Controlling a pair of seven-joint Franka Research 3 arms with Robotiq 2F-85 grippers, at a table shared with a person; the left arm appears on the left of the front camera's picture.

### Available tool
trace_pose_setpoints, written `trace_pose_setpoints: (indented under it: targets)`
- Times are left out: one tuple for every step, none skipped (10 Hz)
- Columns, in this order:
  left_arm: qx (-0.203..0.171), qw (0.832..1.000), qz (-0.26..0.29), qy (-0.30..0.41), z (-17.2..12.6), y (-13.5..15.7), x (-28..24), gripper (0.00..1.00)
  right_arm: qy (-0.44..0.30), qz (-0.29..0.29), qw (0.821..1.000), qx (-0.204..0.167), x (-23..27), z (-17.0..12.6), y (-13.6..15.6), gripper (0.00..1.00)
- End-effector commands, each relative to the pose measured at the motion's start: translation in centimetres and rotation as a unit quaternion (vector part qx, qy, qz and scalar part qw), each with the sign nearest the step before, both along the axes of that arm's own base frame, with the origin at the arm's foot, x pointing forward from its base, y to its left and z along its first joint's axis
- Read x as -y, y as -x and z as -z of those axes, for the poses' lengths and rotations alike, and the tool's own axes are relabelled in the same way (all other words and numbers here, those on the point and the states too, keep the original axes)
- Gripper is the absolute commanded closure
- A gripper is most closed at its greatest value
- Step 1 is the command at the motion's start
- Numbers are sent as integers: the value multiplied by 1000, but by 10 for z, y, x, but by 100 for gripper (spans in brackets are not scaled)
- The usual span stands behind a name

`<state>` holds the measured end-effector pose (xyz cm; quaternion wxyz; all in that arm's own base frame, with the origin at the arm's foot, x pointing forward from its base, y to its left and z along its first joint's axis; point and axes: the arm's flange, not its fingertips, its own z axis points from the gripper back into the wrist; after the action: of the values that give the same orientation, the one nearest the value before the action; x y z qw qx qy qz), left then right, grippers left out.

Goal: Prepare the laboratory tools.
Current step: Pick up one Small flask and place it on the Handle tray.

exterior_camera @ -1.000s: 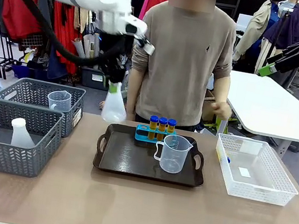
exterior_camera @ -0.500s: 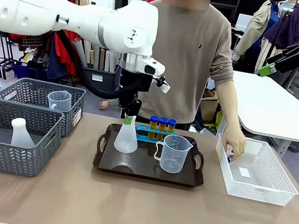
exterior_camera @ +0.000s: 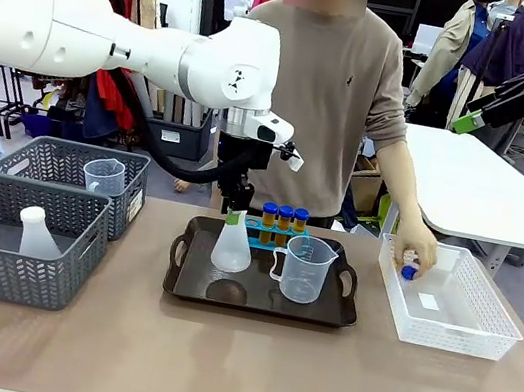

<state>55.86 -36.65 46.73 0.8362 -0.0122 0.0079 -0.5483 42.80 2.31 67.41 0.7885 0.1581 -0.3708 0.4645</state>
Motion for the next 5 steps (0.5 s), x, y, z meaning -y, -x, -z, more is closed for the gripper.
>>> trace_pose_setpoints:
  targets:
    - [-6,1000,14,20,6,-3,1,100,-3,-7,1000,5,0,-1,0,0]
    - [-8,1000,14,20,7,-5,0,100,-3,-7,1000,5,0,-1,0,0]
    - [-11,1000,19,22,10,-6,-1,100,-3,-7,1000,5,0,-1,0,0]
    - [-12,999,20,29,15,-6,1,100,-3,-7,1000,5,0,-1,0,0]
    - [-10,999,23,24,24,-7,4,100,-3,-7,1000,5,0,-1,0,0]
